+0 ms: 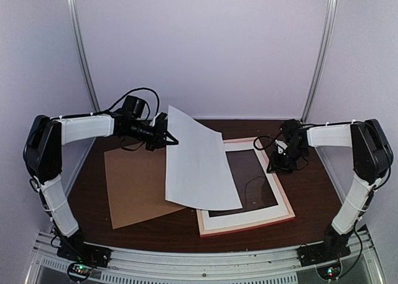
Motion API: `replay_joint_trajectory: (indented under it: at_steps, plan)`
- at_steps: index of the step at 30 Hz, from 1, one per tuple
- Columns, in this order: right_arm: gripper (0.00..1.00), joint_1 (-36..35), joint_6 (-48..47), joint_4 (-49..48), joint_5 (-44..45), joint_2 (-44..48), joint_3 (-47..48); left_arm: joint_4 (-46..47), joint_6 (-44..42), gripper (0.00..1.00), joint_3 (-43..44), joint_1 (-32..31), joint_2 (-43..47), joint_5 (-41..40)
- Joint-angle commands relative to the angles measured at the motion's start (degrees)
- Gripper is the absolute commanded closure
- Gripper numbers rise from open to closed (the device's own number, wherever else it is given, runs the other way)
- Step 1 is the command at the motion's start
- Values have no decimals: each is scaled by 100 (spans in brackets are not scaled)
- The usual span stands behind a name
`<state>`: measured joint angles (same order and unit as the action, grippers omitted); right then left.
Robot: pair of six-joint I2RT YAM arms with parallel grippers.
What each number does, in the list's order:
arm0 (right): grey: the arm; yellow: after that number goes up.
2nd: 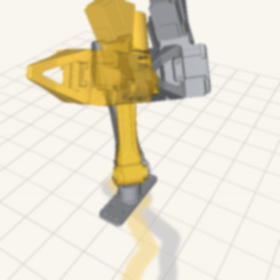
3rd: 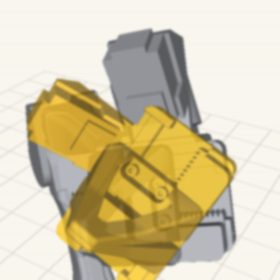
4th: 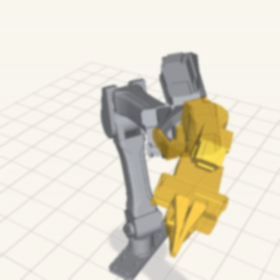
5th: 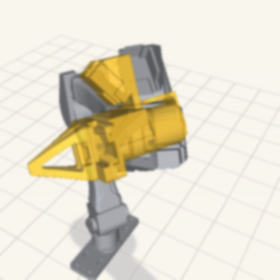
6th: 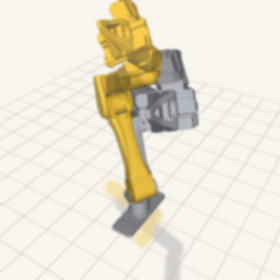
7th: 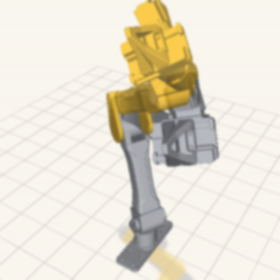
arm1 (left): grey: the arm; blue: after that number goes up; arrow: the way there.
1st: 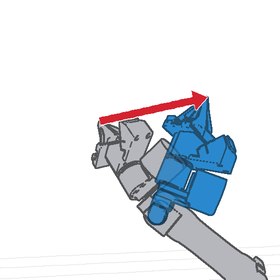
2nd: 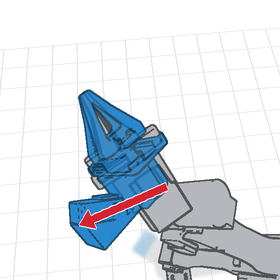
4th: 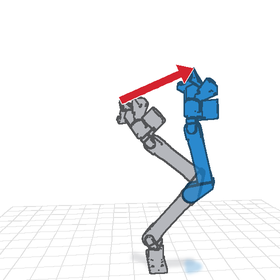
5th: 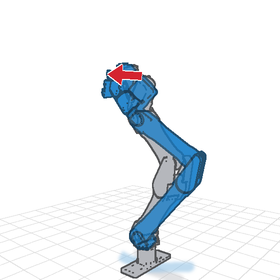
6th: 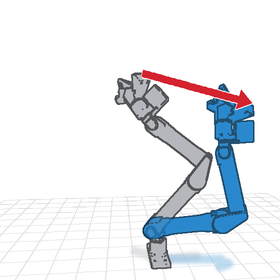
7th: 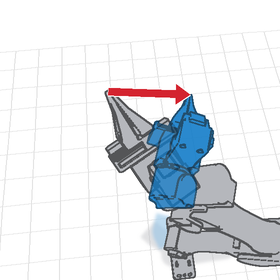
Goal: Put the photo into the frame
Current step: Adjust the frame body at the center of the board.
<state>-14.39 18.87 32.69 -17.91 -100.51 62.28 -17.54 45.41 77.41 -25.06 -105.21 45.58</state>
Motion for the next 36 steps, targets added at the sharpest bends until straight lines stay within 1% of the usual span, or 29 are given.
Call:
replay_joint_trajectory:
  at_steps: [1,8,16,18,26,33,36]
  plan:
    - [56,-2,55,-31,162,-10,120,775,458,100,318,-128,61,276]
    - [70,31,5,-78,265,-158,73,951,556,100,435,-190,-15,293]
    - [77,98,-28,-86,274,-288,87,1210,665,100,495,-223,-25,440]
    - [81,124,-6,-85,301,-284,68,1382,766,100,499,-240,-11,505]
    - [90,156,401,-359,295,4,-324,1969,1013,100,655,-352,106,634]
    - [91,134,688,-690,-84,198,-743,2404,1254,100,911,-555,5,749]
    - [84,135,675,-675,-127,314,-830,2595,1402,100,1153,-720,-153,857]
